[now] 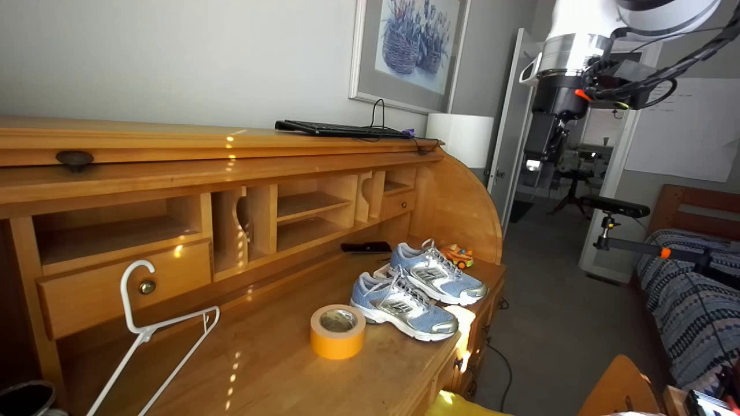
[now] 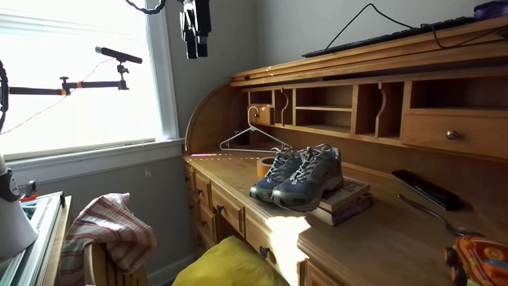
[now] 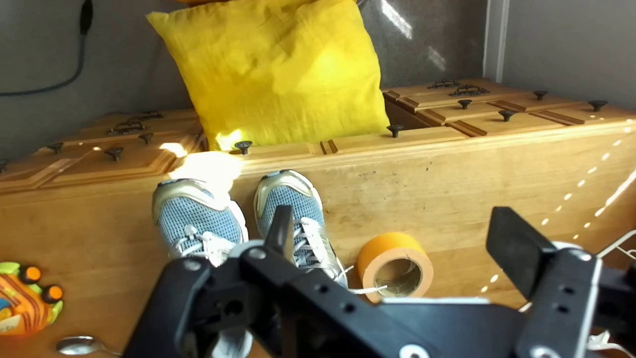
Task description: Untie the laces of the shoe on the left
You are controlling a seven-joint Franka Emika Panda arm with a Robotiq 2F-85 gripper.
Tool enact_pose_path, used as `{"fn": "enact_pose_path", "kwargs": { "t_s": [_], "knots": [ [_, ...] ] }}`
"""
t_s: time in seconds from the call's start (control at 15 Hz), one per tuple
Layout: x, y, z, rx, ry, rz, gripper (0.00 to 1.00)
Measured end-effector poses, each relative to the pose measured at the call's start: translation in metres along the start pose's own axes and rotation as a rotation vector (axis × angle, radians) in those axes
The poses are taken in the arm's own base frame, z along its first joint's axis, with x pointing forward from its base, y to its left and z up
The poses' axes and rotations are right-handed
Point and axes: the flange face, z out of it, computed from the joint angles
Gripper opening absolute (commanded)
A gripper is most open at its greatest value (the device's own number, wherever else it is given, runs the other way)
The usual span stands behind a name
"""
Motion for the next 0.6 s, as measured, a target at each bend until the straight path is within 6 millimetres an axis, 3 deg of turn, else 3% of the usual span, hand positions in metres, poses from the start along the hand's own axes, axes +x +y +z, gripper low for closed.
{"fn": "enact_pose_path", "kwargs": {
  "t_s": [0.27,0.6],
  "knots": [
    [0.033,-0.026,0.024,-0.043,-0.006,-0.075,1.0],
    [0.058,-0.068,0.06,-0.097,-0.061,-0.182,1.0]
  ]
}}
